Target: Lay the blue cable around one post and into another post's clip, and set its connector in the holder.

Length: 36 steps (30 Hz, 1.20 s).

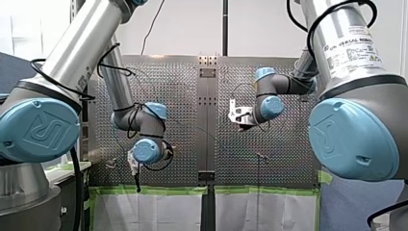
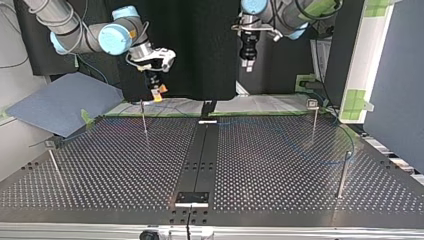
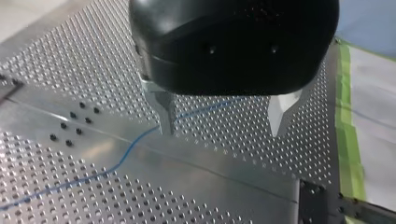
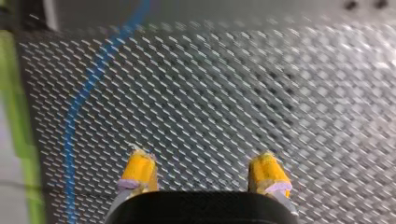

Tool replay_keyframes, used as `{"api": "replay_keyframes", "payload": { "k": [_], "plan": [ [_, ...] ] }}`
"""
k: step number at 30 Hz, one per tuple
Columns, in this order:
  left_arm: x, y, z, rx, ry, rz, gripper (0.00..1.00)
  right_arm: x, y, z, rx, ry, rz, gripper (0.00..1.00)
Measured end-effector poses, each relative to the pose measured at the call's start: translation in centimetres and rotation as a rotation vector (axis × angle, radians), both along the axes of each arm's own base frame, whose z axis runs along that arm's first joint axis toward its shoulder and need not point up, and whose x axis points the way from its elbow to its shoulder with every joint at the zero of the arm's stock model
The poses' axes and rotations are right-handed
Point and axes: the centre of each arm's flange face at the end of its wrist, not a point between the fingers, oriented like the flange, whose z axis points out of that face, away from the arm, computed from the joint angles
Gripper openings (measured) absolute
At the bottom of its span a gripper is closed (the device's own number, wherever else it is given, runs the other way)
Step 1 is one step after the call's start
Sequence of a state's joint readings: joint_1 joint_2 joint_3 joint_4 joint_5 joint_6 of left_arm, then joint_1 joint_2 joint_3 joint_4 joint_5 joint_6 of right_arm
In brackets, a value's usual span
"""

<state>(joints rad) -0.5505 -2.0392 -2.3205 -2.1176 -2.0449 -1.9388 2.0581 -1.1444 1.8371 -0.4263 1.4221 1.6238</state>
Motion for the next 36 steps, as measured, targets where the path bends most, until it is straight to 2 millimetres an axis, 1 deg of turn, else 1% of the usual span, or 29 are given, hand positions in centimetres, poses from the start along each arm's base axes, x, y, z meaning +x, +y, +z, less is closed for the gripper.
{"api": "replay_keyframes", "payload": {
  "k": [2,4,11,15,20,28,36],
  "plan": [
    [0.4,0.4,0.0,0.000,0.005,0.007,0.99,0.1,0.8,-1.2,0.014,0.000,0.007,1.00],
    [0.8,0.8,-0.1,-0.001,0.007,0.016,0.99,0.0,1.2,-1.9,0.020,0.000,0.006,1.00],
    [0.9,1.6,-0.2,0.028,0.032,0.051,0.99,-1.6,2.0,-3.9,0.018,0.013,-0.042,1.00],
    [0.7,2.0,-0.3,0.046,0.044,0.073,0.99,-2.3,1.9,-4.3,-0.006,0.029,-0.073,1.00],
    [0.7,1.7,-0.3,0.037,0.043,0.053,0.99,-2.5,1.6,-4.4,-0.042,0.029,-0.099,1.00],
    [0.7,1.1,-0.3,0.016,0.039,0.008,0.99,-1.4,2.2,-5.8,-0.082,0.040,-0.076,1.00],
    [0.5,0.9,-0.4,-0.001,0.052,0.000,0.99,0.8,4.0,-7.5,-0.111,0.051,-0.057,1.00]
  ]
}}
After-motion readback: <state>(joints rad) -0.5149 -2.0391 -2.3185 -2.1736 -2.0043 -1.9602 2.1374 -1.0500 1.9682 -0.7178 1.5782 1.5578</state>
